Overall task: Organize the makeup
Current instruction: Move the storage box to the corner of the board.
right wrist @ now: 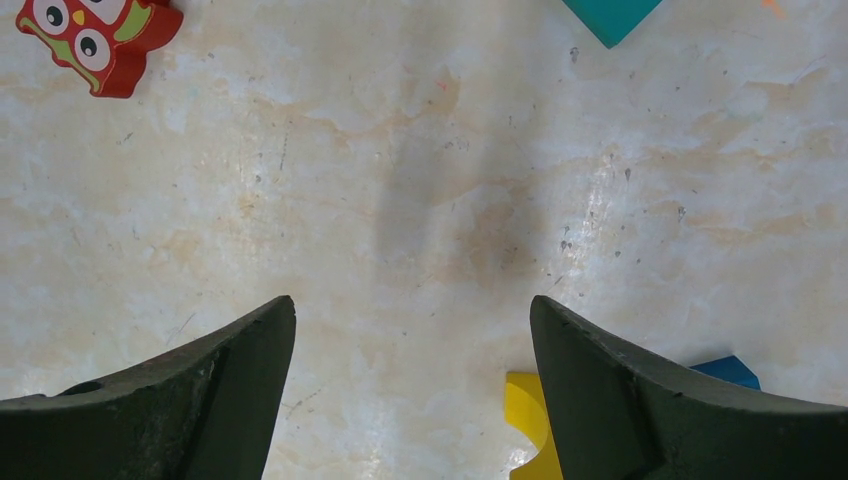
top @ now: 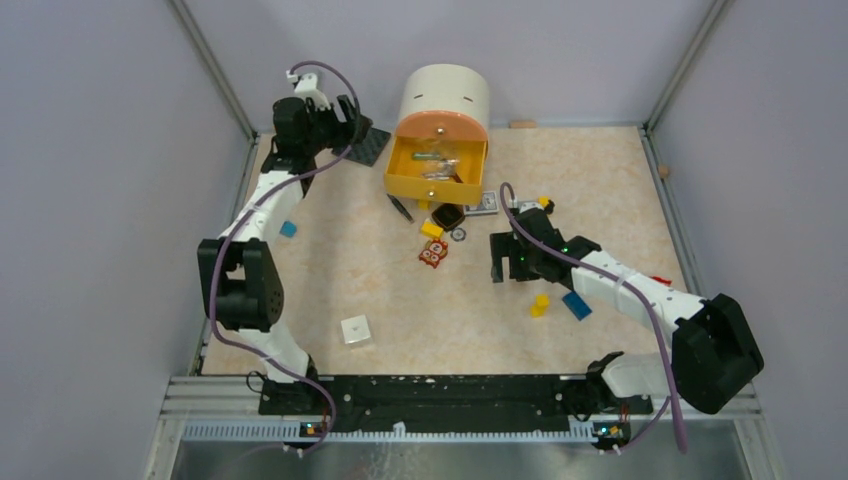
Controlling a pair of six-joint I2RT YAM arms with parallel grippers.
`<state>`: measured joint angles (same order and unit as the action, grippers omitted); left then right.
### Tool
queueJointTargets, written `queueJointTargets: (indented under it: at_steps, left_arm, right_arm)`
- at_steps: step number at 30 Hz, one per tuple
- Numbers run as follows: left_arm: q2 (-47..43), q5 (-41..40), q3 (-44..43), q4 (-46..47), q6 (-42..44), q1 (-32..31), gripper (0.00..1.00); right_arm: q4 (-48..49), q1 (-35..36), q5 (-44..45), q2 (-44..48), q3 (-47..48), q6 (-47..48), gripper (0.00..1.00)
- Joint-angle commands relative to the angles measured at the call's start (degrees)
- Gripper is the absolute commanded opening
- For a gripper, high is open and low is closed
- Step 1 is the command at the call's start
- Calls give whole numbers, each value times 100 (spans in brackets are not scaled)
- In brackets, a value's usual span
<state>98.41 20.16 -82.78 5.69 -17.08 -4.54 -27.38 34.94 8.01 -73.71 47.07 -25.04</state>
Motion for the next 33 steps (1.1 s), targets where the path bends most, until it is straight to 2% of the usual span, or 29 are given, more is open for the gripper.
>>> queueJointTargets:
  at_steps: [1, 10, 15, 21, 27, 33]
  left_arm:
    - [390, -46, -39, 154, -114, 58, 83]
    - [1708, 477, -1130, -116, 316, 29, 79]
    - [1786, 799, -1164, -70, 495, -208, 78]
    - [1832, 799, -1134, -26, 673, -713, 77]
    - [1658, 308, -759, 57, 698, -832, 79]
    - [1083, -903, 45, 1, -63, -618, 81]
  right_arm:
    - [129, -40, -80, 32, 294, 66, 85]
    - [78, -40, -57, 113, 221, 72, 85]
    - [107, -40, -42, 135, 171, 59, 85]
    - [85, -40, -80, 123, 180, 26, 85]
    - [42, -40, -51, 216, 124, 15, 85]
    - [60, -40, 25, 229, 66, 10, 85]
